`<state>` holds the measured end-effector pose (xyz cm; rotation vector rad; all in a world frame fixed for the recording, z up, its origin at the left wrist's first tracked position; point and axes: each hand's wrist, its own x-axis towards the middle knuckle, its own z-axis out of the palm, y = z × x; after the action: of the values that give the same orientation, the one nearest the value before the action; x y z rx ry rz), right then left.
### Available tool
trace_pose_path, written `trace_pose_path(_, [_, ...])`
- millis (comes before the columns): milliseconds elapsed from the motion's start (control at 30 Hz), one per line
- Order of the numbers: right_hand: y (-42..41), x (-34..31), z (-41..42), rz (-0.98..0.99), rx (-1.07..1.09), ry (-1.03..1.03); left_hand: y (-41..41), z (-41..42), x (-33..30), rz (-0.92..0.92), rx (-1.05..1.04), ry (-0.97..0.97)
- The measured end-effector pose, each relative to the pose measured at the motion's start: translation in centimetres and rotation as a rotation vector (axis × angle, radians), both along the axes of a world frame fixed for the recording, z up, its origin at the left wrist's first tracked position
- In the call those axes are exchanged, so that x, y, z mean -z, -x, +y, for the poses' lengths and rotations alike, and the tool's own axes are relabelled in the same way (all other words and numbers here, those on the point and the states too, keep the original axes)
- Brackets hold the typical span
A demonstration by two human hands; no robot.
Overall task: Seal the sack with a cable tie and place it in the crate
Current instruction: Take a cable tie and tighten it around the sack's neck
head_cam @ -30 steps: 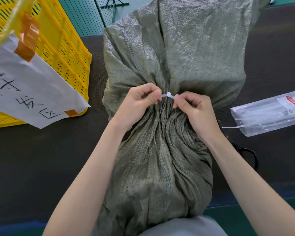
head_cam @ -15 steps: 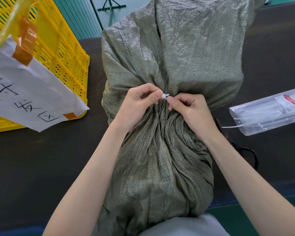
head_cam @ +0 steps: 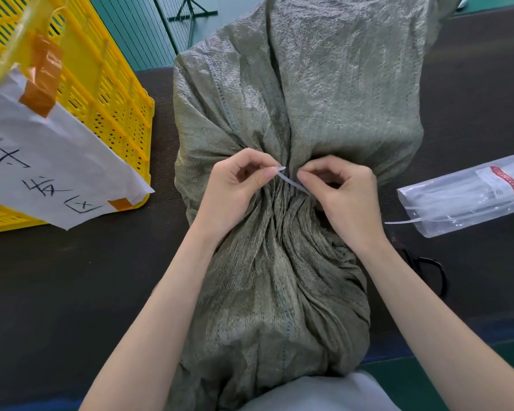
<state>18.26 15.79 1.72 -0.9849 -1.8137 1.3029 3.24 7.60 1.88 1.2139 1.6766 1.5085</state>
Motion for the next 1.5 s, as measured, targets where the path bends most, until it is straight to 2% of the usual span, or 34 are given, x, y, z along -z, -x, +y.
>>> trace_pose_path(133, [-0.2, -1.1, -0.2, -0.017, -0.04, -0.004, -0.3, 0.1, -0.3, 0.148, -0.002, 0.006])
trace_pose_path(300, [0.0, -1.1, 0.2, -0.023, -0.101, 0.158, -0.7, 0.3, -0.9, 0.394, 0.018, -0.043])
trace_pose_path(433, [0.1, -1.3, 0.2, -0.015, -0.126, 0.19, -0.9, 0.4, -1.2, 0.501, 0.038, -0.059])
trace_pose_path(633, [0.0, -2.2, 0.0, 0.063, -0.128, 0.294, -0.6, 0.5, -1.0, 0.57, 0.037, -0.067])
trace_pose_path(1067, [0.3, -1.9, 0.2, 0.092, -0.114, 0.277, -0.4, 0.5, -0.9, 0.64, 0.089, -0.08])
trace_pose_path(1500, [-2.8, -0.6, 1.1, 0.396, -0.141, 0.556, 0.3, -0.5, 1.1, 0.566, 0.0, -0.049])
